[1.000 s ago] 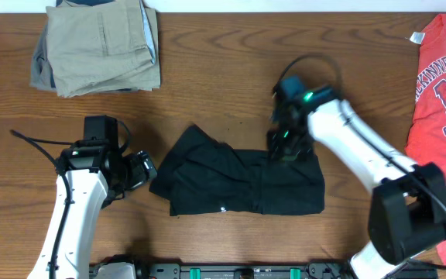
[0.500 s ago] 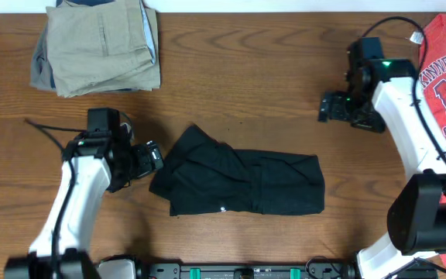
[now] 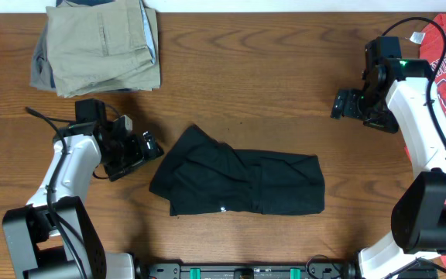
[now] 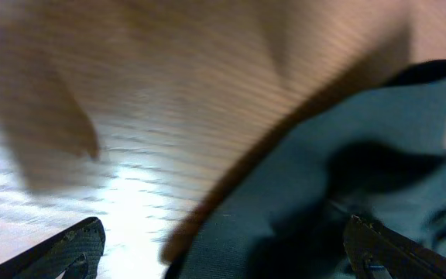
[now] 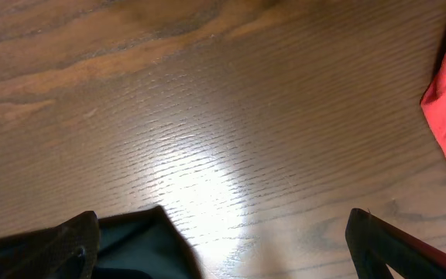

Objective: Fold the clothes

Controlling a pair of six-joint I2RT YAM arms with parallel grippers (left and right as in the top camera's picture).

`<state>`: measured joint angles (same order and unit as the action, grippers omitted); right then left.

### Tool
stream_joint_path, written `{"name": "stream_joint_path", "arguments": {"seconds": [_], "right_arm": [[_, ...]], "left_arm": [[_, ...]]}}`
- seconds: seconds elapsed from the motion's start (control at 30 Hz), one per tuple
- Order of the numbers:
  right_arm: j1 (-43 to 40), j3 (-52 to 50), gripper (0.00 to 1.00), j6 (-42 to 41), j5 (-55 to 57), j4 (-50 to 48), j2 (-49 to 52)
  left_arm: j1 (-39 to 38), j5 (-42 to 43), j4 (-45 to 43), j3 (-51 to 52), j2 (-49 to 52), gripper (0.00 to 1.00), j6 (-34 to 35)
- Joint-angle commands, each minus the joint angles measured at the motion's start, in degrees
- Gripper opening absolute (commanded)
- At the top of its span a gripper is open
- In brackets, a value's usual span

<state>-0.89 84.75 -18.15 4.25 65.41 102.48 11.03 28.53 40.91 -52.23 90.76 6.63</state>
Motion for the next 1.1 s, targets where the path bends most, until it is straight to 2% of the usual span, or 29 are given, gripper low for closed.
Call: {"name": "stream_joint_path", "arguments": {"seconds": [0.0,0.37,0.63,1.07], "right_arm": [[-0.22,0.59,0.99,0.85,0.02,-0.02,-1.01],[-0.22,0.59,0.99,0.85,0.02,-0.02,-1.01],[-0.22,0.59,0.99,0.85,0.02,-0.02,-1.01],[-0.22,0.59,0.99,0.85,0.02,-0.02,-1.01]], "left_arm": [[0.11,7.02,0.57,-1.31,0.87,1.00,-3.04],[-0.55,7.10,2.71,-1.27,9.16,1.00,-5.38],[-1.31,18.45,6.45,-1.25,14.34,1.00,-13.84],[-4.46,18.40,6.80,-1.25,16.72,1.00,-14.56]]}}
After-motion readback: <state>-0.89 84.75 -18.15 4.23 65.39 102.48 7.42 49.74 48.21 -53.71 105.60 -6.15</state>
